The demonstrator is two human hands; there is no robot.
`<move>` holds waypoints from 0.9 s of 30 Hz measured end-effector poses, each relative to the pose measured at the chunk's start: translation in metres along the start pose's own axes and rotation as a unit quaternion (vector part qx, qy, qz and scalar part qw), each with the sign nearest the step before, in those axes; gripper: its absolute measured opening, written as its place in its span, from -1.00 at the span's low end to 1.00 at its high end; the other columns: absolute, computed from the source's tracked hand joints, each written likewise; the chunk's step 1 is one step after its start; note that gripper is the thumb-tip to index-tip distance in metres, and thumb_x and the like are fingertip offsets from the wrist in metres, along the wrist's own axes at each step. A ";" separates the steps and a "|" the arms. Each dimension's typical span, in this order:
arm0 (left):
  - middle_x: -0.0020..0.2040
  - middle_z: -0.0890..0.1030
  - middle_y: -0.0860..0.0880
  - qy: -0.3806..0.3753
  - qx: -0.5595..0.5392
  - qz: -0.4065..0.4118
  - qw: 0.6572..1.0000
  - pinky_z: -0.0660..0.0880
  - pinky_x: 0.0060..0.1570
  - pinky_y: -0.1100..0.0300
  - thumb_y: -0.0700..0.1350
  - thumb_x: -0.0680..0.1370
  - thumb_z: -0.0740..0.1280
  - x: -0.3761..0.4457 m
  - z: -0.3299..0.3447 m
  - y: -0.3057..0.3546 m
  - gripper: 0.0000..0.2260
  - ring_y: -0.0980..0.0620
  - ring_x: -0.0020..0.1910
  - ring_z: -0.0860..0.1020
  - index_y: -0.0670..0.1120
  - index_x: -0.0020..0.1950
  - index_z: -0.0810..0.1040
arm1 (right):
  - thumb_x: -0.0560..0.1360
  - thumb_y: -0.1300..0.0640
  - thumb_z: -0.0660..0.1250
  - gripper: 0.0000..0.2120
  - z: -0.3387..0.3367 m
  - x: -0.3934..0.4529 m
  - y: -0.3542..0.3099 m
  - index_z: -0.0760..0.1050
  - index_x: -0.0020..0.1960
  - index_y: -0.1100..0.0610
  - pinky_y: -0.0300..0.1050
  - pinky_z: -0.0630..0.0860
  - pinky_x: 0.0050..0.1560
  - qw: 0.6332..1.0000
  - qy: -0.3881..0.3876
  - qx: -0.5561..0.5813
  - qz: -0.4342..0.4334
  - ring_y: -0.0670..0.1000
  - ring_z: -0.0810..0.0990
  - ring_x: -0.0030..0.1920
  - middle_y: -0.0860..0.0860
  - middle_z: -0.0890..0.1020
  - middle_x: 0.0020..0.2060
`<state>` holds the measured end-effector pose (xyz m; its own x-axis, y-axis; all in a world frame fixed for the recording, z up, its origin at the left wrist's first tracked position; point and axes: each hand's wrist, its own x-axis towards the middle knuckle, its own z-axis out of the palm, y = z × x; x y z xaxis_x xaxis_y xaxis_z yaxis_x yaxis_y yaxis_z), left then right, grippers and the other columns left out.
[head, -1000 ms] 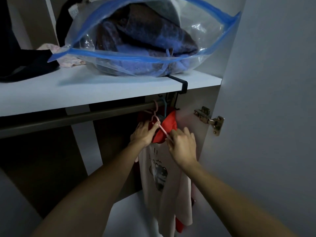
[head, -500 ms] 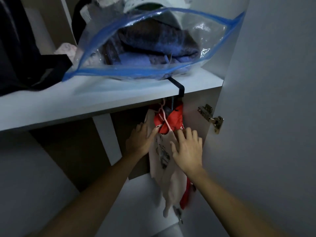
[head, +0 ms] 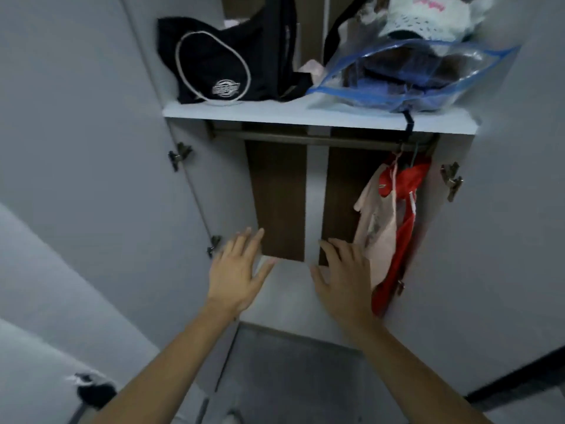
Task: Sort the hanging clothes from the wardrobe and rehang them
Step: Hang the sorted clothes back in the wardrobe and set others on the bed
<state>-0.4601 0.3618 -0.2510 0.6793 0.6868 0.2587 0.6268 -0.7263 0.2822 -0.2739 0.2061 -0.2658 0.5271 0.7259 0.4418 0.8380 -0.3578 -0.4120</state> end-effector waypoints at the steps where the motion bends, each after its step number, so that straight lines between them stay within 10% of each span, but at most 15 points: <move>1: 0.62 0.29 0.00 0.013 0.012 -0.022 1.000 0.40 0.42 -0.15 0.43 0.65 -0.11 -0.027 -0.019 -0.010 -0.32 -0.07 0.58 0.28 0.12 0.68 0.16 | 0.62 -0.15 0.30 -0.51 0.001 -0.006 -0.022 0.46 0.49 0.02 0.08 0.45 0.35 1.000 -0.010 0.014 -0.024 0.08 0.43 0.37 0.01 0.52 0.38; 15: 0.64 0.26 0.07 0.138 0.087 -0.307 0.938 0.33 0.41 -0.05 0.40 0.65 -0.03 -0.346 -0.180 -0.151 -0.37 -0.04 0.60 0.23 0.18 0.68 0.16 | 0.58 -0.17 0.28 -0.51 0.060 -0.148 -0.340 0.46 0.47 -0.03 0.06 0.44 0.26 0.928 -0.147 0.200 -0.278 0.04 0.44 0.34 -0.09 0.51 0.35; 27: 0.60 0.35 0.02 0.187 0.126 -0.550 0.804 0.37 0.41 -0.06 0.39 0.65 0.00 -0.654 -0.244 -0.291 -0.37 -0.07 0.57 0.31 0.14 0.66 0.24 | 0.56 -0.17 0.30 -0.49 0.131 -0.328 -0.618 0.48 0.46 -0.02 0.02 0.43 0.24 0.810 -0.263 0.261 -0.454 0.03 0.46 0.34 -0.09 0.52 0.34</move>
<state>-1.1804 0.1314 -0.2770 -0.4714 0.8445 0.2542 0.8595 0.3755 0.3468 -0.9834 0.2660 -0.2602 -0.5222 0.7493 0.4073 0.6006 0.6621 -0.4482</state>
